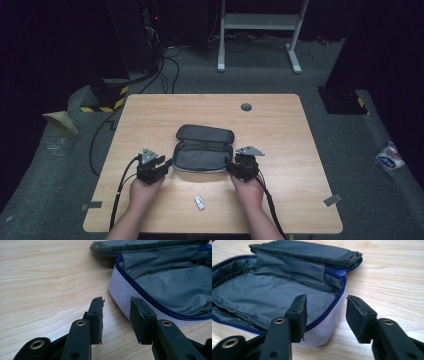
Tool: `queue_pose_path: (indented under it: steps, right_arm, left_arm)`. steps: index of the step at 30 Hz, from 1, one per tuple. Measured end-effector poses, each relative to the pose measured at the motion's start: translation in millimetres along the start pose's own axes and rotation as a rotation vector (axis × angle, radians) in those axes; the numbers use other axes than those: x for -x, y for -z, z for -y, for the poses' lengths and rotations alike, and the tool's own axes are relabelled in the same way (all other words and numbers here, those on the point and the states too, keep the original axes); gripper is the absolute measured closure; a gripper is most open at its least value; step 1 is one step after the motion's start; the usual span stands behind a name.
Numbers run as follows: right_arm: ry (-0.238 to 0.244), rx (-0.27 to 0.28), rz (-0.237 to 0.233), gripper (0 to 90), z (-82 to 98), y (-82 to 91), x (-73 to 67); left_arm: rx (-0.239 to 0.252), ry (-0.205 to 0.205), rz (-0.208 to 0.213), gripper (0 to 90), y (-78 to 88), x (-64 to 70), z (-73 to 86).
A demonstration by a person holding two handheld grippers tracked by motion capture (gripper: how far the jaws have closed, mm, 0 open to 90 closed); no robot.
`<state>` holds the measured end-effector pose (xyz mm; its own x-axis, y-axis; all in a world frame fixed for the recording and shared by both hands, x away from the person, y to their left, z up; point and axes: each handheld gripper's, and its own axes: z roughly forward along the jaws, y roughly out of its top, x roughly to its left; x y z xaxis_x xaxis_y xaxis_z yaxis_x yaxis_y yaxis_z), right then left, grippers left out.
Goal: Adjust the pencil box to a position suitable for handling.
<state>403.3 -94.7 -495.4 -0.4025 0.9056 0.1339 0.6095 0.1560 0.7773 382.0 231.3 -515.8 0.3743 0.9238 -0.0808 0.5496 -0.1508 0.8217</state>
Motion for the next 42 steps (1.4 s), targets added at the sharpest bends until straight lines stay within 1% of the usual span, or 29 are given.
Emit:
queue_pose_path:
  steps: [1,6,7,9,11,13,14,15,17,18,20,22,23,25,26,27,31,33,35,37,38,39,41,42]
  right_arm:
    - [-0.003,-0.002,-0.003,55.3,0.5,-1.3,0.4]
    - [-0.026,-0.008,-0.001,60.9,2.1,-2.7,7.0]
    - [-0.036,-0.011,-0.001,62.9,2.8,-2.1,11.5]
    - [-0.037,-0.009,-0.001,64.2,3.1,-1.8,14.1]
    - [-0.057,-0.015,-0.004,65.5,3.4,-0.8,22.6]
    - [-0.076,-0.014,-0.006,67.2,2.8,0.3,29.2]
    - [-0.077,-0.012,-0.001,67.8,2.3,1.2,31.6]
    - [-0.073,-0.007,0.003,68.4,1.9,2.1,33.9]
    - [-0.074,-0.008,0.007,68.9,1.5,3.1,35.9]
    - [-0.075,-0.006,0.015,69.5,1.3,4.8,39.5]
    - [-0.074,-0.008,0.013,69.6,1.6,5.5,40.9]
    - [-0.067,-0.005,0.01,69.5,2.7,7.5,42.3]
    - [-0.063,-0.002,0.005,69.4,3.2,8.1,42.2]
    - [-0.065,-0.002,-0.004,69.1,4.0,8.5,39.9]
    - [-0.065,-0.002,-0.004,69.1,4.0,8.5,39.9]
    - [-0.065,-0.001,-0.005,69.0,4.3,7.9,37.7]
    - [-0.068,0.001,-0.006,68.5,4.0,7.4,37.5]
    - [-0.07,0.013,-0.006,67.1,3.0,8.4,39.0]
    - [-0.078,0.024,-0.002,65.3,1.9,12.0,40.4]
    - [-0.077,0.033,-0.004,64.6,1.4,13.8,41.4]
    - [-0.075,0.04,-0.004,63.5,1.2,15.7,42.2]
    - [-0.074,0.048,-0.002,61.9,1.2,19.4,44.2]
    - [-0.076,0.05,-0.002,61.2,1.7,21.6,45.1]
    - [-0.069,0.058,0.0,59.7,3.2,25.2,48.1]
  left_arm:
    - [0.0,-0.004,0.002,63.2,-0.4,1.2,0.2]
    - [0.005,0.009,0.03,63.3,-3.9,9.0,0.1]
    - [0.004,0.009,0.033,63.3,-4.7,11.0,0.0]
    - [0.003,0.003,0.041,63.3,-6.4,15.0,-0.7]
    - [0.004,0.001,0.051,63.6,-9.7,21.8,-2.3]
    - [0.003,-0.004,0.059,63.6,-11.9,25.7,-3.7]
    - [0.003,-0.004,0.059,63.7,-11.9,25.7,-3.7]
    - [0.0,-0.015,0.067,63.7,-13.9,29.8,-5.1]
    - [-0.003,-0.017,0.074,63.8,-14.7,32.0,-5.5]
    - [-0.004,-0.024,0.074,63.7,-15.4,33.6,-6.0]
    - [0.0,-0.028,0.071,63.7,-16.4,35.9,-6.2]
    - [-0.004,-0.028,0.069,63.6,-17.0,35.5,-6.1]
    - [-0.008,-0.029,0.062,63.6,-17.6,34.3,-5.8]
    - [-0.011,-0.029,0.055,63.6,-18.0,32.8,-6.0]
    - [-0.012,-0.019,0.055,63.7,-18.5,32.0,-6.2]
    - [-0.012,-0.018,0.052,63.8,-18.9,30.9,-6.4]
    - [-0.013,-0.014,0.051,63.9,-19.6,30.2,-6.8]
    - [-0.013,-0.016,0.043,63.4,-19.1,29.3,-6.7]
    - [-0.01,-0.017,0.041,62.7,-17.3,27.3,-6.7]
    - [-0.005,-0.012,0.042,61.9,-16.2,26.2,-6.5]
    - [-0.005,-0.01,0.038,61.0,-14.7,24.5,-6.4]
    - [-0.008,-0.005,0.034,57.9,-11.5,19.8,-6.1]
    - [-0.01,-0.008,0.03,56.9,-9.7,17.2,-5.7]
    - [-0.02,-0.015,0.022,54.2,-4.6,10.9,-4.1]
